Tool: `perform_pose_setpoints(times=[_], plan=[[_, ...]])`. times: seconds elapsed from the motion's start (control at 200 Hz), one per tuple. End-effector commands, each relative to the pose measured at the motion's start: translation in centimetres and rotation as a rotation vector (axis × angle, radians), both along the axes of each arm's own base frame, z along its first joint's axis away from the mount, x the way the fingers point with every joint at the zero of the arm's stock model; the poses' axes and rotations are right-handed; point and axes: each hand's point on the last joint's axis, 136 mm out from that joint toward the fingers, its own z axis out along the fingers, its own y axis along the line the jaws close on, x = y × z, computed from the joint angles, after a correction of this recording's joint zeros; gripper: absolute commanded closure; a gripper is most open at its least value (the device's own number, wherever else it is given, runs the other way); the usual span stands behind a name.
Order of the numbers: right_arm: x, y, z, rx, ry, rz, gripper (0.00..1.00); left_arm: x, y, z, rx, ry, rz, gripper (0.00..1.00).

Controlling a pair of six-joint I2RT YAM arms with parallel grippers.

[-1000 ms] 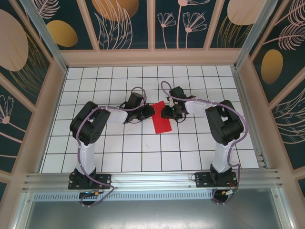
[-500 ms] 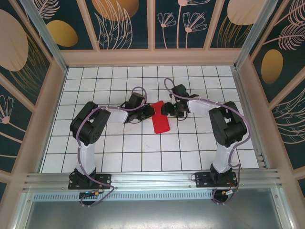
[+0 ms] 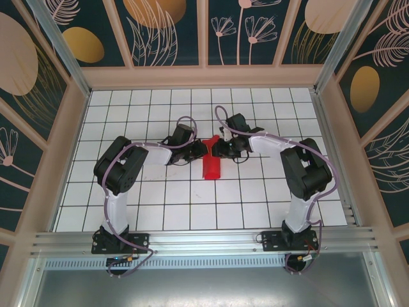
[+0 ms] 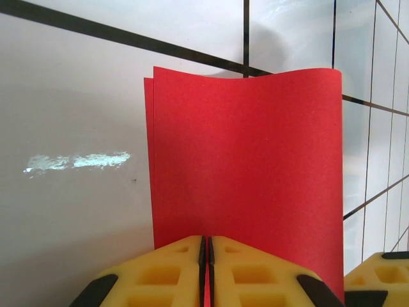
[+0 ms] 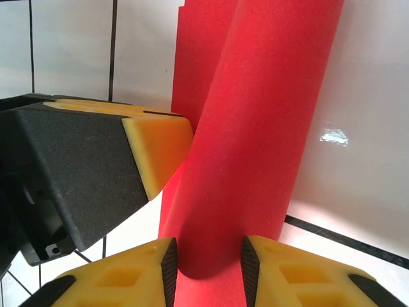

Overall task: Fold a paper plane with a square sheet of paper (pick it up from the middle)
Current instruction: Hold the square sheet of paper at the center of the table, then first fold in half a square sheet of paper at the center of the table.

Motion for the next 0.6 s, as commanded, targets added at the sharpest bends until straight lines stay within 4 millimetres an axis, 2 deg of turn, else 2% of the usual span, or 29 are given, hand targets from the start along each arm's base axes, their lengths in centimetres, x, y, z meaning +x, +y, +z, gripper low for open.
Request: perform_pose_setpoints(times=[0.0,0.115,0.26,0.435,0.595], plan=[[0.0,0.7,0.5,0.021,-0.004,0.03,0.65,-2.7,2.6,-5.6,0.152,0.142,0.017,0.86],[1.0,-0.5,0.7,-0.047,-0.046,-0.031,0.64,-2.7,2.6,-5.6,0.152,0.143,0.014,0.86],[2.1,-1.4,2.9,-0.063,-0.124,-0.082,0.6,-2.7,2.5,-5.6,0.152,0.145,0.013,0.86],[1.4,0.3,4.4,0.038,-0.121,-0.03,0.61,-2.7,2.6,-5.6,0.153,0.146,0.013,0.86],[0.2,1.7,2.6,0.067,-0.045,0.023,0.64,-2.7,2.5,-5.6,0.149,0.144,0.013,0.87]])
